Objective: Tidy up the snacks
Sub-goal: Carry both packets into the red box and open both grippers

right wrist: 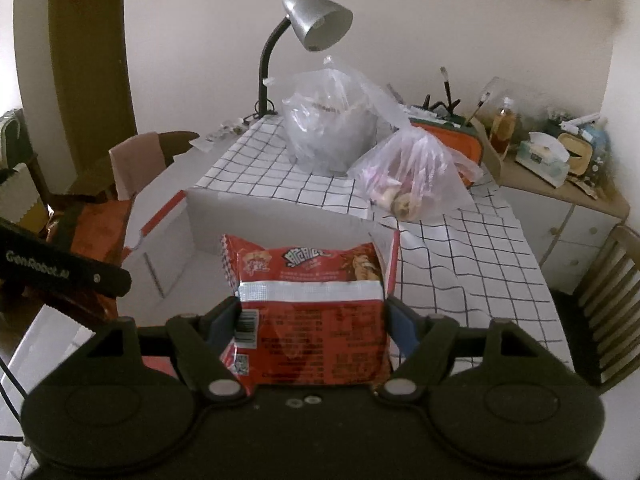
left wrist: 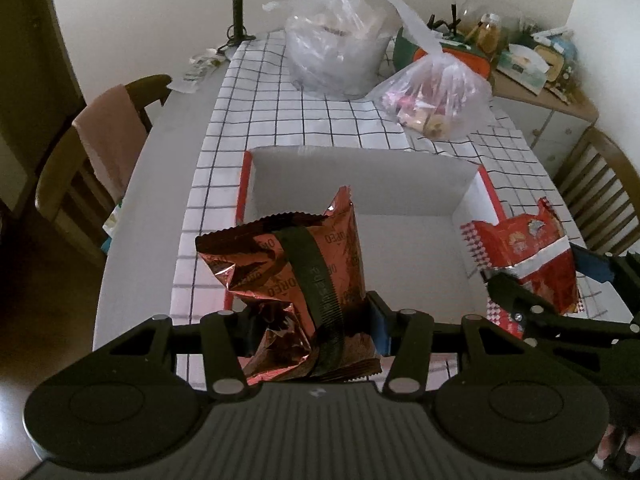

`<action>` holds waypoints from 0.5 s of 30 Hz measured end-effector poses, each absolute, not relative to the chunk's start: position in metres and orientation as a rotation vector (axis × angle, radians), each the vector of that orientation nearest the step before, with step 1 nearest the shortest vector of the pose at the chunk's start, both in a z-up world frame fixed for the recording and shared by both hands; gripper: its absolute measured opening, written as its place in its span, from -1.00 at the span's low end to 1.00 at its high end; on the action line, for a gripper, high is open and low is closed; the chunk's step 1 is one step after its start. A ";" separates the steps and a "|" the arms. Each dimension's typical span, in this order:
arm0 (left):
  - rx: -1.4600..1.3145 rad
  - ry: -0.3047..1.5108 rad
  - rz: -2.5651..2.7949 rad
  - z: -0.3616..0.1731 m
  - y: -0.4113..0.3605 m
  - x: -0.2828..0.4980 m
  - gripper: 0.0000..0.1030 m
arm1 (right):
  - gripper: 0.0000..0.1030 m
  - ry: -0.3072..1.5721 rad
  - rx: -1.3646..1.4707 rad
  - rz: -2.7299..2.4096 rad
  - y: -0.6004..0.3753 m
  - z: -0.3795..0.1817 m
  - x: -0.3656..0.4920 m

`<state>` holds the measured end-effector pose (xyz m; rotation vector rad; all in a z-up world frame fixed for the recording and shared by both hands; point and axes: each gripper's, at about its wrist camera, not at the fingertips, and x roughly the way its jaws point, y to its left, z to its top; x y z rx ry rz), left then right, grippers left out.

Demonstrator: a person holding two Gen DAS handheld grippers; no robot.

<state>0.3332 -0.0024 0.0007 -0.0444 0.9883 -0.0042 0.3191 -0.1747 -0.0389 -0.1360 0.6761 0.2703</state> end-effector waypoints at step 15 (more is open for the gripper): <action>0.089 1.119 0.002 -0.062 -0.021 0.391 -0.02 | 0.48 0.822 -0.216 0.325 -0.150 -0.097 0.373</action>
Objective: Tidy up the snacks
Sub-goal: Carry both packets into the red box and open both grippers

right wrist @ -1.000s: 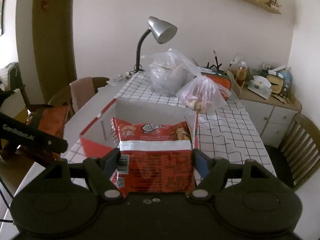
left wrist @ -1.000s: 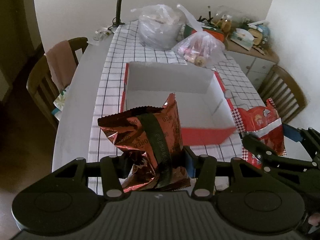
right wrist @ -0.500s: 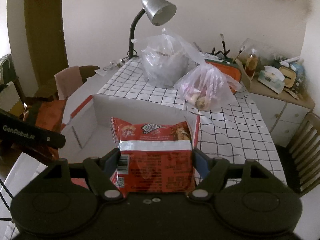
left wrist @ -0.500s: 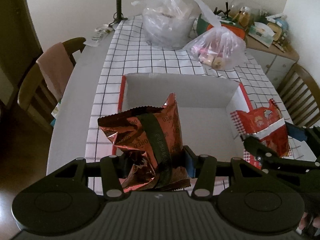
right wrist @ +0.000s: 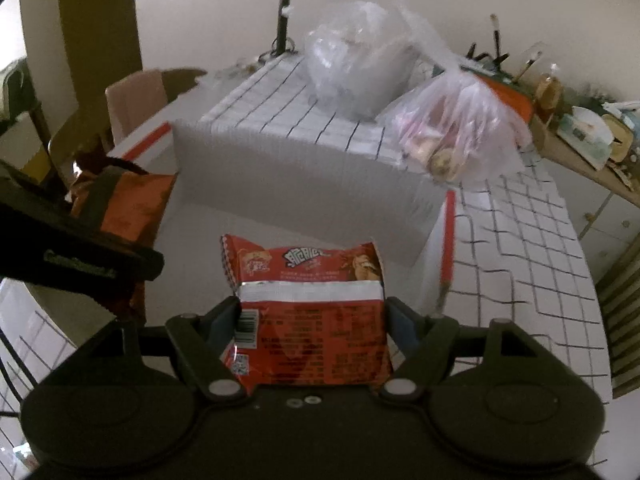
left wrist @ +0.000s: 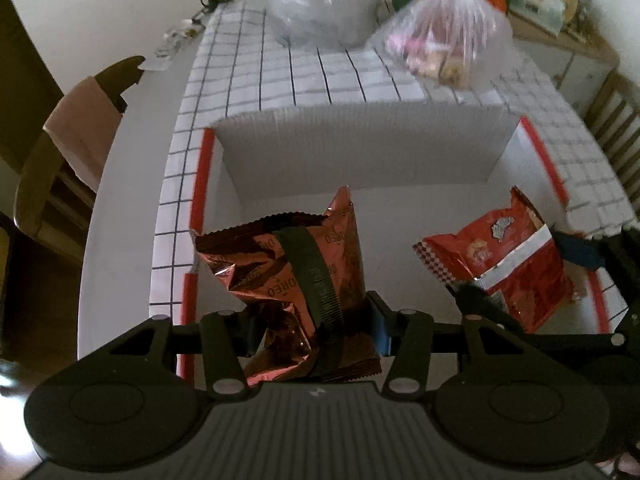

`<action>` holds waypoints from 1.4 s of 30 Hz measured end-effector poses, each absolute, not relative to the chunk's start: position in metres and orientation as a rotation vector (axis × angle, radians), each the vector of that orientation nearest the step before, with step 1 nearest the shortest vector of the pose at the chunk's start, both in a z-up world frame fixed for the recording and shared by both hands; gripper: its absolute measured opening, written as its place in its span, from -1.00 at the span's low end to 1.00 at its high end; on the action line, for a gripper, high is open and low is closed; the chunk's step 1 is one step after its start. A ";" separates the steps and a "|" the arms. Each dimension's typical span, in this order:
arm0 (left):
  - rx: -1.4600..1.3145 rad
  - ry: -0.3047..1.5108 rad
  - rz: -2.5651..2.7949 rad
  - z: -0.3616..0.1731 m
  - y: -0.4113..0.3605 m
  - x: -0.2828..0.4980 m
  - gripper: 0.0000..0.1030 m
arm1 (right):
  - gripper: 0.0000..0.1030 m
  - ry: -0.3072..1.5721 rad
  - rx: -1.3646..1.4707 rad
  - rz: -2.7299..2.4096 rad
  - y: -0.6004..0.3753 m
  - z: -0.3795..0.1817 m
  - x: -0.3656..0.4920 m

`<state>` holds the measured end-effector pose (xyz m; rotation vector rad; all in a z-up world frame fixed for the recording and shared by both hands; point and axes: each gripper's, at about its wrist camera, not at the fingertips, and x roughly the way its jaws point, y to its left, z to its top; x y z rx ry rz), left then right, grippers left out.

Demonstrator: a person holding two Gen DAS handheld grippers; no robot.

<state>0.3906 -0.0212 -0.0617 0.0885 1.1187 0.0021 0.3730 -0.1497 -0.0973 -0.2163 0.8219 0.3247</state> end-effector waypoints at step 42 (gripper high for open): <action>0.015 0.971 -0.049 -0.010 -0.007 0.312 0.19 | 0.71 0.712 -0.135 0.318 -0.166 -0.040 0.306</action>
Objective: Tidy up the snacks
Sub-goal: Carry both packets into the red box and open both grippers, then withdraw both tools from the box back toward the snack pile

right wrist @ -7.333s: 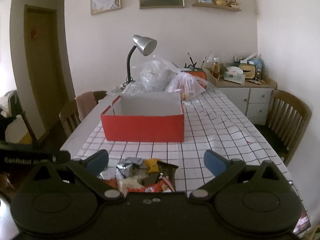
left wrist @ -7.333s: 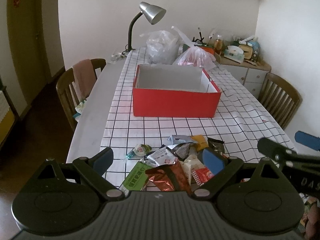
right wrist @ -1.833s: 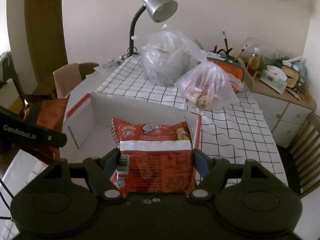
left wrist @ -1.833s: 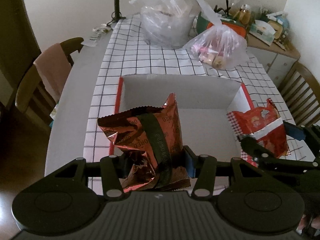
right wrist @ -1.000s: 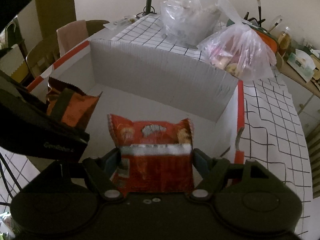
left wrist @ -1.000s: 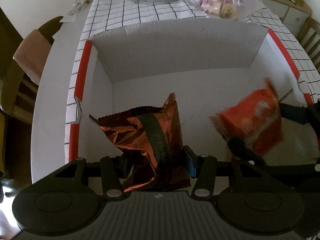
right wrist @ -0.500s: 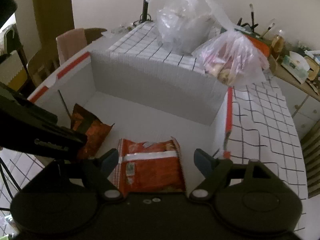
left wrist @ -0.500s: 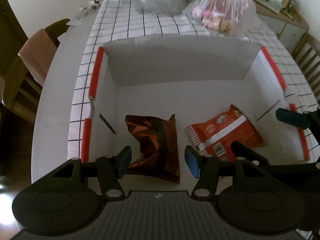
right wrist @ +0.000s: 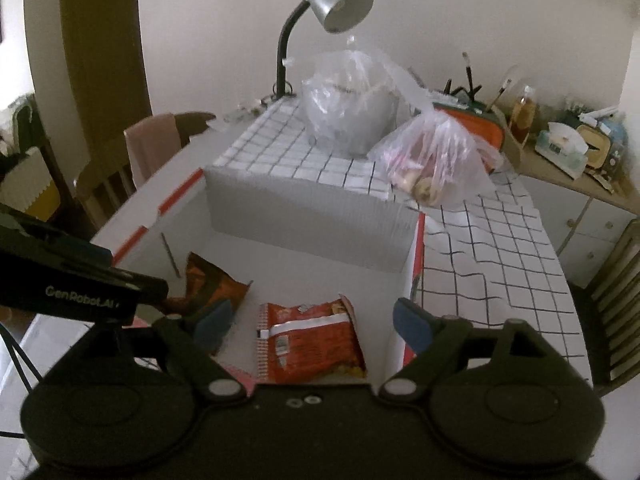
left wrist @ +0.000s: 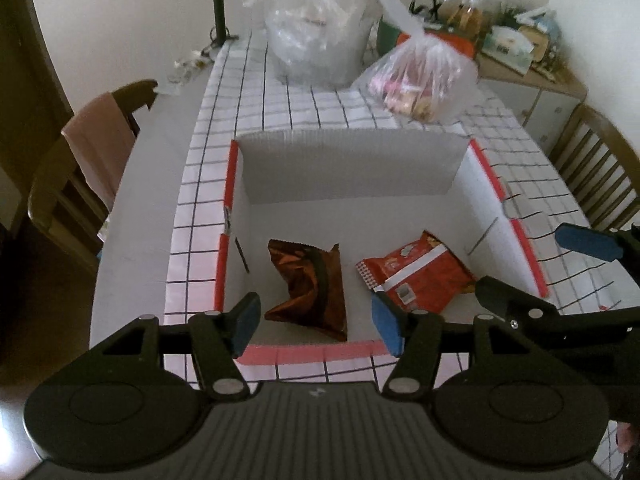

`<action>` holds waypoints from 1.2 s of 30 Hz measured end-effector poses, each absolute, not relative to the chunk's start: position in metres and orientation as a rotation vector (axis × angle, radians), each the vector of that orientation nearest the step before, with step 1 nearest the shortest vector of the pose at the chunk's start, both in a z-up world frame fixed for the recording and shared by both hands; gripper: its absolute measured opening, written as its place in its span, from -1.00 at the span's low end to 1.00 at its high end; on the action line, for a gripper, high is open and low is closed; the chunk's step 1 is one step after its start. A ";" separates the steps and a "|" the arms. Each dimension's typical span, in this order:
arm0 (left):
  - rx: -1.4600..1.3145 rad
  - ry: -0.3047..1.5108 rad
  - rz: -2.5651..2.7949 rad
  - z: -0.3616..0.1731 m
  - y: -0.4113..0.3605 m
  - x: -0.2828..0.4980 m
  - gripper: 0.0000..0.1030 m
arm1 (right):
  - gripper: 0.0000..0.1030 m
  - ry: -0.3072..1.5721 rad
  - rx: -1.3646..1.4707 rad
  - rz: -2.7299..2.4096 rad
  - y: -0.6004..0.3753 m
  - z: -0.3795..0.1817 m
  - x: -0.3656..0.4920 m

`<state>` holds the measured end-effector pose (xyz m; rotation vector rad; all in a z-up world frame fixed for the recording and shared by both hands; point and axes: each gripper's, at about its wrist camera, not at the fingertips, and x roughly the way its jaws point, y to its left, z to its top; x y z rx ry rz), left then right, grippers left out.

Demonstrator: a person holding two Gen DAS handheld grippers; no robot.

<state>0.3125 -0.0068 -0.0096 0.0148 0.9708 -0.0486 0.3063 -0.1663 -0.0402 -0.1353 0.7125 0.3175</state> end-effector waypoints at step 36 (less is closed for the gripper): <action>-0.126 0.793 -0.103 0.018 0.040 0.119 0.98 | 1.00 0.626 0.012 0.397 -0.175 -0.021 0.124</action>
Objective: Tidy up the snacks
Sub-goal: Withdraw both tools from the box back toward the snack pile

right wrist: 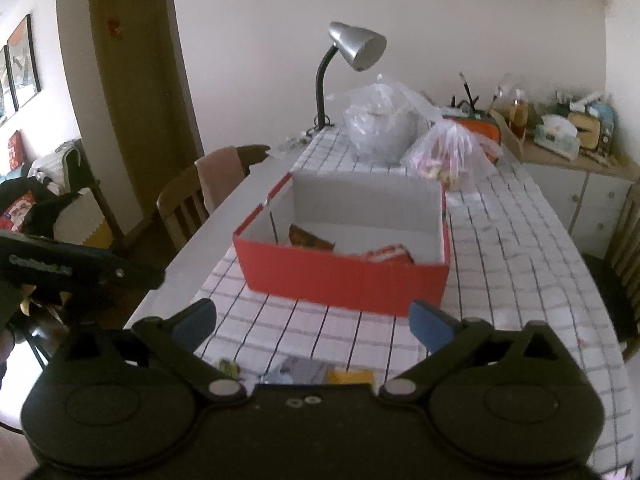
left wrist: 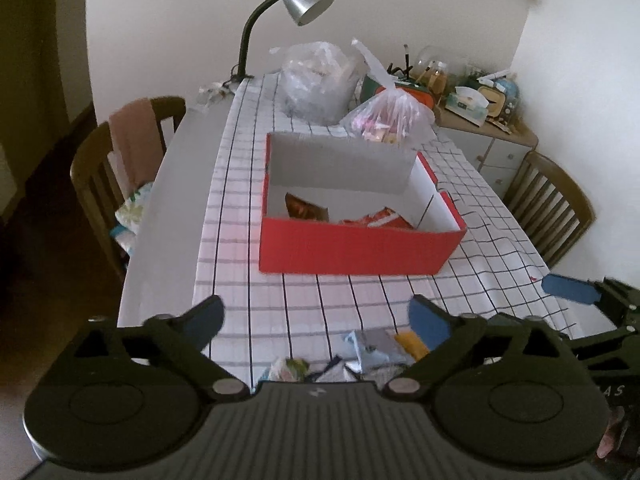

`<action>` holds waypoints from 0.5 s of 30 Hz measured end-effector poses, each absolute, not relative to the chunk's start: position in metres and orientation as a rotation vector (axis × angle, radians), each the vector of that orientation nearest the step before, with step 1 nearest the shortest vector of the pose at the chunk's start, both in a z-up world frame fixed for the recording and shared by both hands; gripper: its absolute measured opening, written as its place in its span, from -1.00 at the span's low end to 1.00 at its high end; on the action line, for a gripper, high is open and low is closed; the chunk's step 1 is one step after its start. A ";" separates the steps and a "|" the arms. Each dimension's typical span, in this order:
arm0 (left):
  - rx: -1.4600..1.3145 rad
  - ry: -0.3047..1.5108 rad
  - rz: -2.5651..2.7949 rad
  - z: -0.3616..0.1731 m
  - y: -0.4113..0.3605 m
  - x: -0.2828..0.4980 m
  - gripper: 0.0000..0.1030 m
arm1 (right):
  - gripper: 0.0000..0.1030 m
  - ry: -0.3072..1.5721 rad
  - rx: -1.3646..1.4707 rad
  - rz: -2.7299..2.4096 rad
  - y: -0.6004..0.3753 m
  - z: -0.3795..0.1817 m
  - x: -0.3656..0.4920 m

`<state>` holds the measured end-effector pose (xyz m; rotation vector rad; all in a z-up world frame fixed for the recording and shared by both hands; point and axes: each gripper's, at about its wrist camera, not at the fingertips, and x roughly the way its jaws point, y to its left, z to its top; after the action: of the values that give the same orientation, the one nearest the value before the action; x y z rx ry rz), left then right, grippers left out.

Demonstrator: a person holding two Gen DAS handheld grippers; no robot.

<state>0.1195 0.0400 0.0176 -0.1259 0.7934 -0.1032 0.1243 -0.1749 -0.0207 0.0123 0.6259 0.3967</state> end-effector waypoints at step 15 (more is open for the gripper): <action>-0.053 0.943 -0.051 -0.058 0.043 0.082 0.98 | 1.00 0.820 0.057 0.320 -0.187 -0.108 0.101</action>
<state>0.0823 0.0432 -0.0583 -0.0535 0.9426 -0.0515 0.1007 -0.1868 -0.1076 0.0569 0.8203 0.3196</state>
